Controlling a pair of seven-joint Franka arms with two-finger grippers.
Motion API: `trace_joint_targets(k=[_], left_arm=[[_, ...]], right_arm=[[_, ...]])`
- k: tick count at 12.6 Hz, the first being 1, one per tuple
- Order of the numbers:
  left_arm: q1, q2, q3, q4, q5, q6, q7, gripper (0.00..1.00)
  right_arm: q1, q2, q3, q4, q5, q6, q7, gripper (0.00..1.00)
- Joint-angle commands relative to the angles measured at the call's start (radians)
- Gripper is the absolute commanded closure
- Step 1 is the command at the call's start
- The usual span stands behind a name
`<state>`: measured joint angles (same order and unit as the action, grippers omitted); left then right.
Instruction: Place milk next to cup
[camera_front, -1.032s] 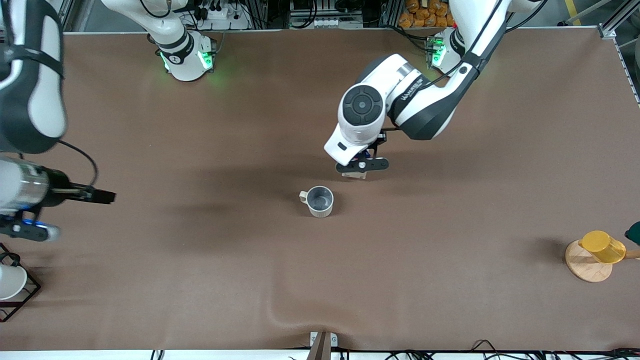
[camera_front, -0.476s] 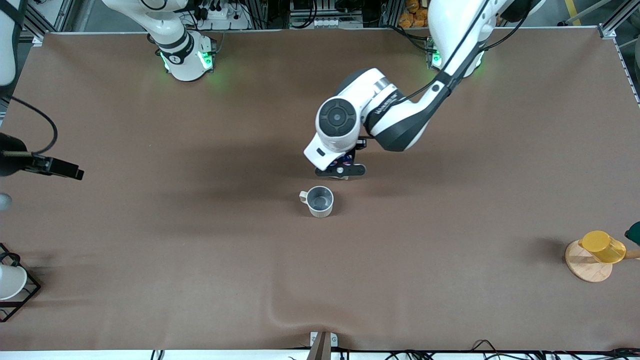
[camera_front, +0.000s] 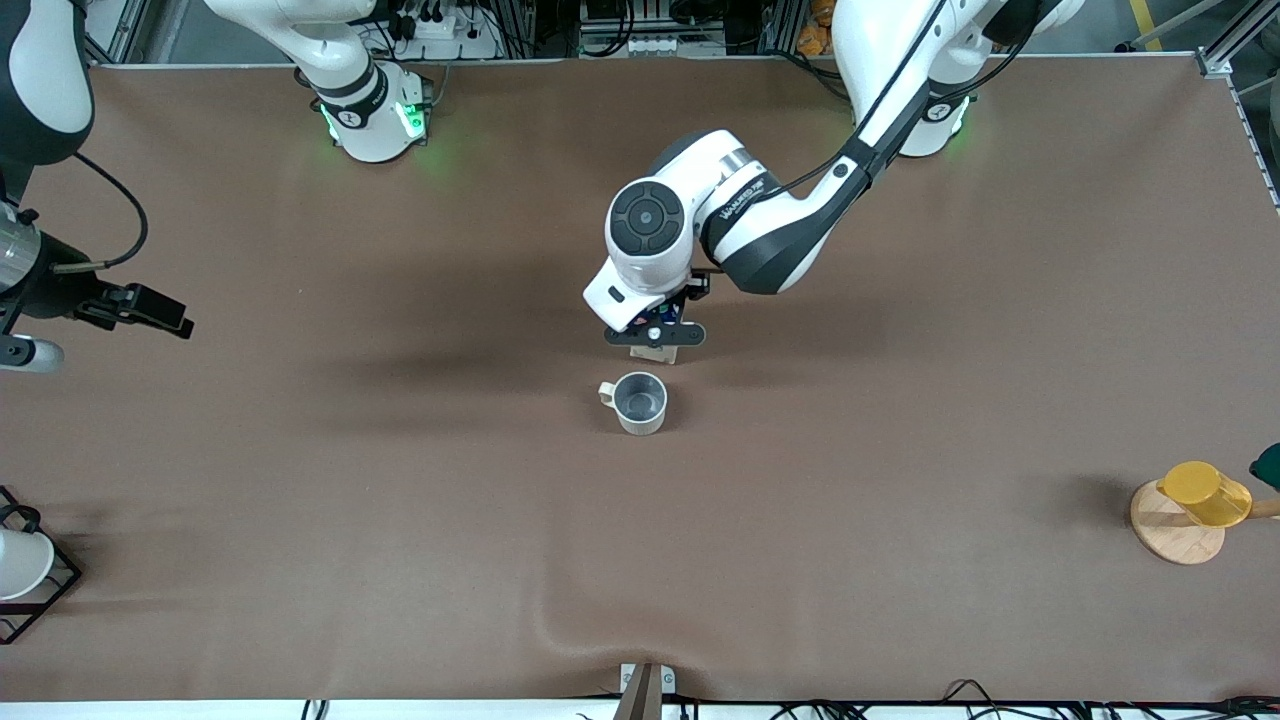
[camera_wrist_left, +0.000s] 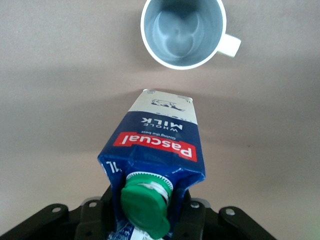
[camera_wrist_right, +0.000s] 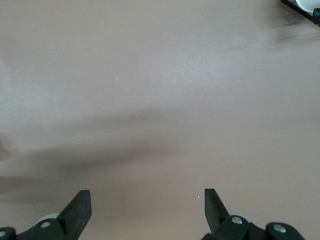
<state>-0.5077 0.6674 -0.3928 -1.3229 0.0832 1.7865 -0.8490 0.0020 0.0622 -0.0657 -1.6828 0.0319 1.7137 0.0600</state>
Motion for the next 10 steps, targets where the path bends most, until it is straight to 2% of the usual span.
trace_joint_targets(k=[1,4,6,7,8,9,10], left_arm=[[-0.018,0.035,0.012,0.028,-0.007,0.024,-0.062,0.53],[-0.015,0.043,0.025,0.031,-0.013,0.036,-0.085,0.51],[-0.014,0.043,0.026,0.030,-0.013,0.036,-0.087,0.47],[-0.014,0.041,0.025,0.028,-0.014,0.034,-0.088,0.34],[-0.011,0.034,0.025,0.028,-0.017,0.028,-0.088,0.13],[-0.008,0.026,0.025,0.028,-0.020,0.019,-0.087,0.00],[-0.008,0.009,0.023,0.028,-0.020,0.016,-0.088,0.00]], right_arm=[[-0.014,-0.033,0.018,-0.019,-0.020,0.017,-0.063,0.00],[-0.016,0.056,0.020,0.167,-0.038,-0.075,-0.052,0.00],[-0.016,0.079,0.020,0.221,-0.038,-0.111,-0.043,0.00],[-0.017,0.079,0.020,0.224,-0.040,-0.111,-0.051,0.00],[-0.007,0.076,0.021,0.229,-0.050,-0.108,-0.039,0.00],[-0.014,0.076,0.020,0.238,-0.035,-0.112,-0.036,0.00],[-0.029,0.073,0.017,0.238,-0.020,-0.121,-0.035,0.00]])
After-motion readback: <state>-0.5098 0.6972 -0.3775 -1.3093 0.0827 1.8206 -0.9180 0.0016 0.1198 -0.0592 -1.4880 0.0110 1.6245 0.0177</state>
